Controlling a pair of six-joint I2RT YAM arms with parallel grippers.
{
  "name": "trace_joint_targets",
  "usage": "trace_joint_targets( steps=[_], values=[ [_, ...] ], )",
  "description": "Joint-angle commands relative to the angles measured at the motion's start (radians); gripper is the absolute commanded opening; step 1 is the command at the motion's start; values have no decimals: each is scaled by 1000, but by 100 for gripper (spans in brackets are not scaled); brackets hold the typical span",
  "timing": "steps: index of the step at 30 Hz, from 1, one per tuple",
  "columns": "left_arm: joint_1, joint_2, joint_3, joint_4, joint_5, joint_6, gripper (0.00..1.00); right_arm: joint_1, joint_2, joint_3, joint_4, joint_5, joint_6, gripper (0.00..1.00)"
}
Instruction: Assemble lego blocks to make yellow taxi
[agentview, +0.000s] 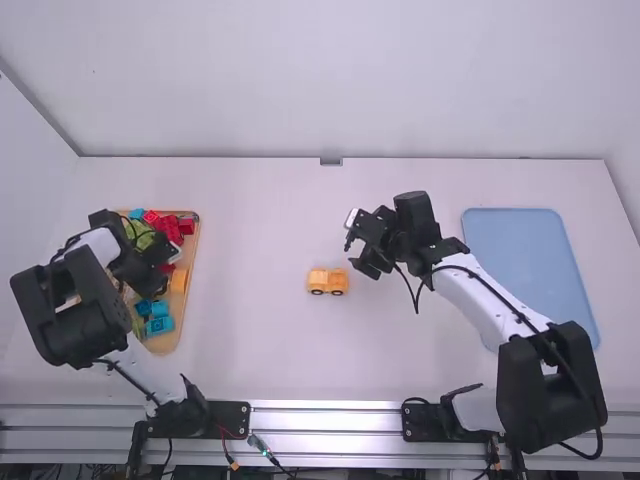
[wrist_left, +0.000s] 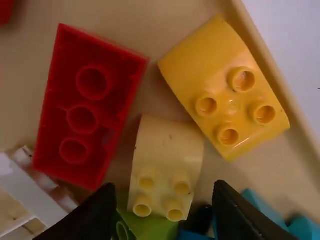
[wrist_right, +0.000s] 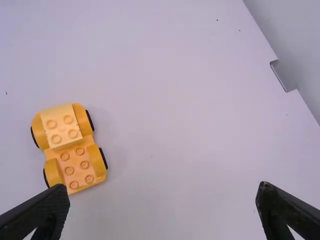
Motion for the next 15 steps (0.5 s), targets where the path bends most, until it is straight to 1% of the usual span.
trace_joint_targets(
  steps=[1,3,5,7,8,9,15],
  values=[
    [3,12,-28,5,17,11,55,2,-13,34,-1,-2,7,99],
    [3,12,-41,22,20,11,53,2,-13,34,-1,-2,7,99],
    [3,12,-55,37,11,12,49,2,-14,34,-1,5,7,99],
    [0,12,-58,47,-3,11,40,2,-14,34,0,5,6,99],
    [-1,12,-58,53,-6,11,33,2,-13,34,3,5,7,99],
    [-1,12,-58,60,-7,11,31,2,-13,34,3,5,6,99],
    [0,12,-57,74,19,5,31,2,-13,34,6,5,8,99]
  ],
)
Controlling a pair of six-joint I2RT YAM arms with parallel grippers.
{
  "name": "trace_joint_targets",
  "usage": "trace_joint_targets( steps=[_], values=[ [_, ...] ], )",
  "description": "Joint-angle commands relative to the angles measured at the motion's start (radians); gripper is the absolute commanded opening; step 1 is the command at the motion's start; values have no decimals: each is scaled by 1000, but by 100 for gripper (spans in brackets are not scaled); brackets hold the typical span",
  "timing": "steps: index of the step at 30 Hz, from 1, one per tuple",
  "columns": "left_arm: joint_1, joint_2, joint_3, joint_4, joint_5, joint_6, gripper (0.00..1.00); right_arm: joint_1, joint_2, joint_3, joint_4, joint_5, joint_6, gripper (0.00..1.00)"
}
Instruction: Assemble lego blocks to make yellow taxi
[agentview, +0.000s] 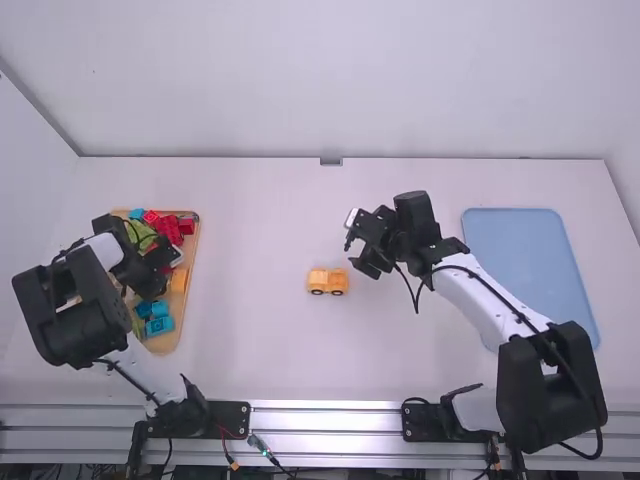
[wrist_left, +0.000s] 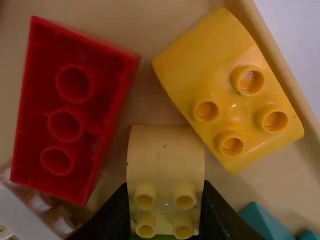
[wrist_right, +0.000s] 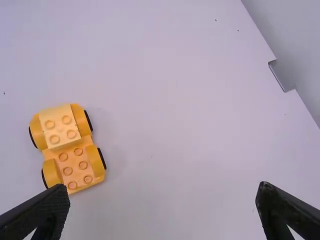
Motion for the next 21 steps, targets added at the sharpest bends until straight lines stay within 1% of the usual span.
trace_joint_targets(
  steps=[1,3,6,8,11,12,14,16,17,19,21],
  values=[
    [0,11,-8,11,18,-2,34,2,-14,34,2,0,7,99],
    [0,7,0,8,20,-15,34,2,-14,34,3,1,8,99],
    [-16,-11,45,-28,19,-95,33,2,-14,34,3,0,7,99],
    [-42,-36,109,-84,38,-178,33,2,-14,34,2,1,8,99],
    [-76,-57,192,-190,118,-185,33,2,-14,34,2,-1,7,99],
    [-104,-69,249,-251,175,-197,33,2,-14,34,3,-3,7,99],
    [-143,-79,304,-285,219,-260,31,2,-14,34,3,-3,7,99],
    [-176,-83,333,-288,221,-303,27,2,-14,34,9,-5,13,99],
    [-215,-84,356,-285,211,-336,26,2,-14,34,26,-7,41,99],
    [-262,-84,371,-285,205,-342,26,2,-14,34,53,-6,89,99],
    [-348,-84,381,-283,227,-311,26,-11,-14,34,100,-7,167,99]
  ],
)
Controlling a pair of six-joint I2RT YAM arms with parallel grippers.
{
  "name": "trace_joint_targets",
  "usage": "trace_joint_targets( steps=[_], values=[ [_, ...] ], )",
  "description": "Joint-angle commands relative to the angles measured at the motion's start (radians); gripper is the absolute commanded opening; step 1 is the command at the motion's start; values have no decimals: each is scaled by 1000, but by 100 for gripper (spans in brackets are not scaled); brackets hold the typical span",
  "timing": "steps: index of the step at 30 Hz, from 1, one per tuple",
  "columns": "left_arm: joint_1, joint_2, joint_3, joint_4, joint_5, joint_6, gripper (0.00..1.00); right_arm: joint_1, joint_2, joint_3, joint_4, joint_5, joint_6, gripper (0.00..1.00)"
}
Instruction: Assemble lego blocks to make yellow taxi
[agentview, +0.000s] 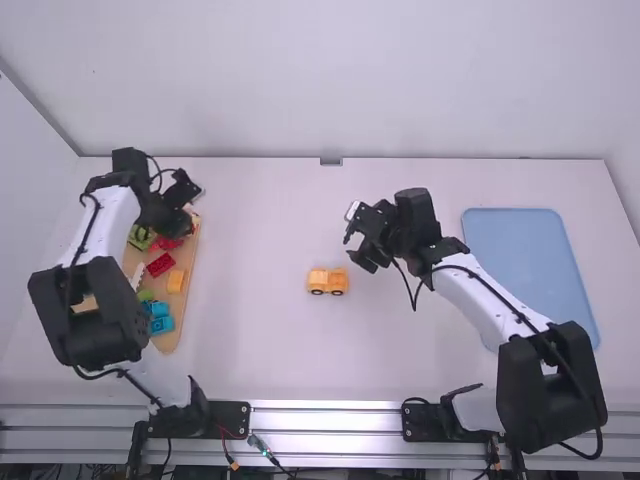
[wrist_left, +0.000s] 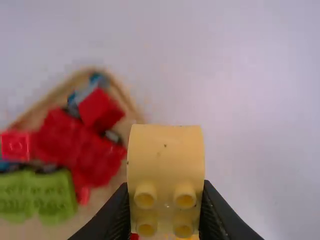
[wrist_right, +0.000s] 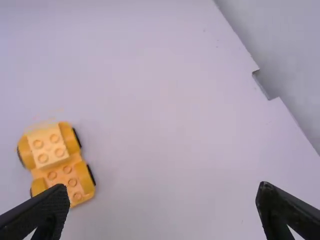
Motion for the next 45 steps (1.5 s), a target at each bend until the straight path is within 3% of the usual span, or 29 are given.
trace_joint_targets(
  steps=[1,6,10,17,23,29,33,39,45],
  values=[
    [-94,-11,1,-8,58,-2,24,-17,-14,34,28,-5,124,99],
    [-273,-11,-17,51,123,21,24,-78,-33,30,13,-30,199,99],
    [-419,-1,-21,109,156,-85,13,-143,-115,-11,-46,-97,177,99],
    [-646,37,-21,179,146,-153,11,-248,-419,-243,23,-85,281,99],
    [-805,81,-21,233,64,-185,22,-364,-716,-453,79,-29,463,99],
    [-923,159,7,279,39,-191,16,-423,-977,-575,61,-4,515,99],
    [-978,266,132,183,38,-206,10,-464,-1134,-614,3,-5,521,99],
    [-1003,425,286,60,12,-184,6,-497,-1203,-618,-61,-6,521,99],
    [-1038,481,279,60,-73,-179,6,-505,-1196,-618,-61,-8,520,99]
  ],
)
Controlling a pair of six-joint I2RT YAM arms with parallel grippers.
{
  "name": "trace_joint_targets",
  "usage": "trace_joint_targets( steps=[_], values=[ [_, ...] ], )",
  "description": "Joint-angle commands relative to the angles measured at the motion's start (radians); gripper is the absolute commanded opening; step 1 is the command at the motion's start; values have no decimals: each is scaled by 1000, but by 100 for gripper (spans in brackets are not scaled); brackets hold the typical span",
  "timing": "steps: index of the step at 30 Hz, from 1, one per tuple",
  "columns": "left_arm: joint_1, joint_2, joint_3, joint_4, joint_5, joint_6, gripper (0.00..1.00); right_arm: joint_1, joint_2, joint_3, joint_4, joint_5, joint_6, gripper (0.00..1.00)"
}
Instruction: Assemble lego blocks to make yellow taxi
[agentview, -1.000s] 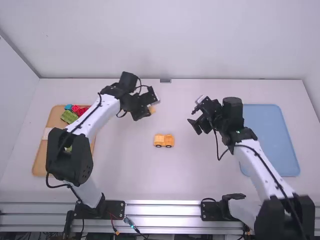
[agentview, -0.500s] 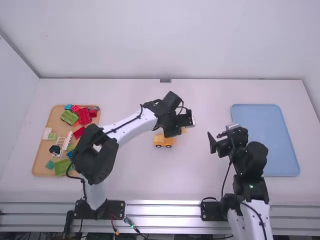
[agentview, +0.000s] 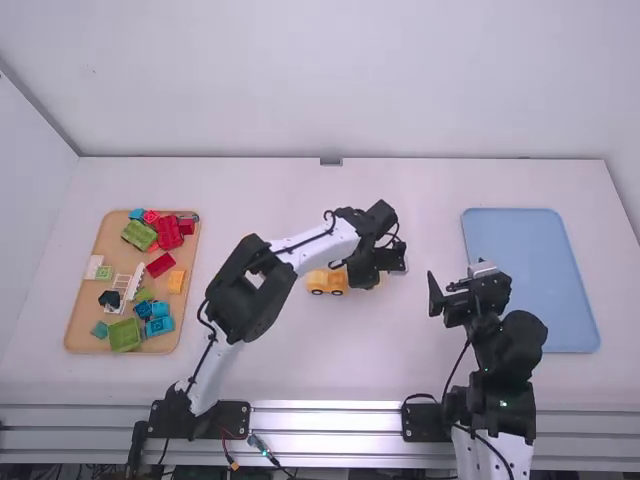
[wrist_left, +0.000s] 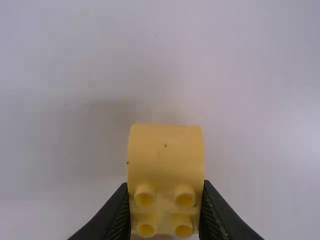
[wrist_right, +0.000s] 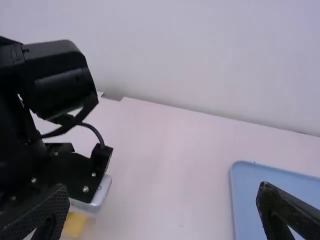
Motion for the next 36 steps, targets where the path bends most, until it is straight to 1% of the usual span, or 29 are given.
trace_joint_targets(
  steps=[1,2,5,7,8,9,10,11,12,17,20,24,25,27,29,31,34,36],
  values=[
    [-28,15,-18,23,-67,7,6,-2,7,-11,8,2,9,99],
    [-32,15,-23,32,-80,7,6,-2,9,-11,10,2,9,99],
    [-48,15,-49,71,-112,4,13,-3,22,-11,10,2,-1,99],
    [-51,15,-66,93,-111,4,15,-1,37,-11,17,2,0,99],
    [-50,15,-70,97,-113,10,22,-2,48,-11,23,1,0,99],
    [-49,15,-71,97,-113,12,24,-2,51,-11,25,1,-1,99],
    [-50,15,-71,96,-113,10,33,-2,60,-11,30,2,-1,99],
    [-51,15,-70,95,-113,10,59,-2,75,-11,39,1,-1,99],
    [-51,15,-68,93,-112,11,99,-2,82,-11,44,1,-1,99],
    [-35,-10,-25,49,-179,15,99,-2,179,-11,116,-18,-39,99],
    [-13,-56,-22,26,-156,69,99,-2,240,-11,168,-73,-95,99],
    [71,-162,-33,-18,-29,146,99,-3,356,-11,275,-176,-158,99],
    [114,-208,-52,-20,20,169,99,-3,412,-11,324,-237,-187,99],
    [154,-251,-80,-10,65,196,99,-3,469,-11,370,-316,-226,99],
    [209,-310,-144,23,141,253,99,-2,545,-11,423,-435,-288,99],
    [253,-357,-213,60,220,323,99,-1,620,-9,470,-520,-324,99],
    [319,-417,-328,123,384,439,99,-2,740,32,450,-610,-410,99],
    [374,-442,-399,165,502,508,99,6,822,80,387,-664,-500,99]
  ],
)
